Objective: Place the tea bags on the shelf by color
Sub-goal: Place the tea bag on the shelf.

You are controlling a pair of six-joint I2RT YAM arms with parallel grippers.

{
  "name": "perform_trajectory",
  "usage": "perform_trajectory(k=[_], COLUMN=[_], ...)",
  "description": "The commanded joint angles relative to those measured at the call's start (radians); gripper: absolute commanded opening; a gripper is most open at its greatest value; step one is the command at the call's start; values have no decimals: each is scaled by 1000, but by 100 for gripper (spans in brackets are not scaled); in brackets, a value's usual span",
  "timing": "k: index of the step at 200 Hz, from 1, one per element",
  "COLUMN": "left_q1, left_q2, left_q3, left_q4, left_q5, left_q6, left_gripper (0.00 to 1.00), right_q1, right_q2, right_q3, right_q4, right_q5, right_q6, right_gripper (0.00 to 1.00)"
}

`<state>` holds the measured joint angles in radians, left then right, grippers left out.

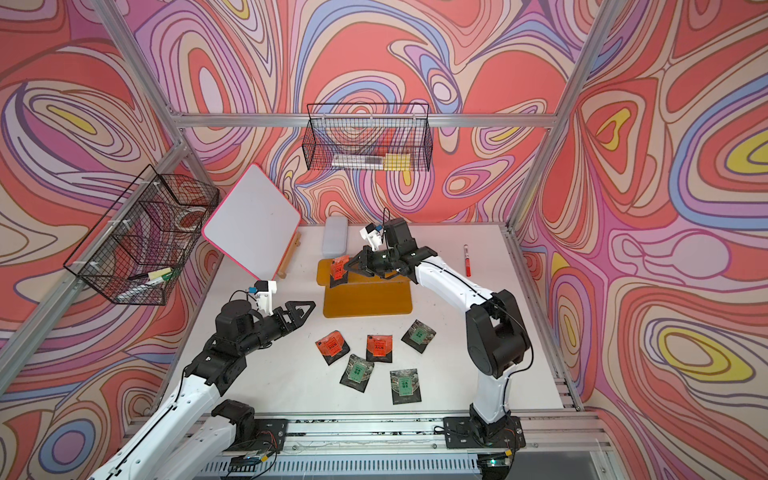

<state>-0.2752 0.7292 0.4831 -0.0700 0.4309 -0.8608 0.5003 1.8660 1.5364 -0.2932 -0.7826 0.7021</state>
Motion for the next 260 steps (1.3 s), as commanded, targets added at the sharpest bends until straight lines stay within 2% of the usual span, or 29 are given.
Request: perform_trajectory(k=[1, 34, 93, 191, 260], left_q1=[-1, -1, -1, -1, -1], left_q2=[-21, -43, -75, -85, -93], left_q3=[24, 25, 25, 16, 2], left_q4=[-75, -88, -128, -132, -129], left_q5=[-61, -79, -108, -123, -127], left_q6=[39, 47, 54, 54, 49], left_gripper=[77, 83, 87, 87, 87], right_q1=[-6, -8, -7, -8, -8], right_q2=[39, 105, 197, 289, 322], right_q3=[72, 160, 290, 402, 448], right_q4=[-77, -121, -178, -266, -350], right_q5=[-32, -48, -60, -73, -24], right_q6=[-46, -50, -38, -29, -52], right_gripper=[0, 0, 0, 0, 0])
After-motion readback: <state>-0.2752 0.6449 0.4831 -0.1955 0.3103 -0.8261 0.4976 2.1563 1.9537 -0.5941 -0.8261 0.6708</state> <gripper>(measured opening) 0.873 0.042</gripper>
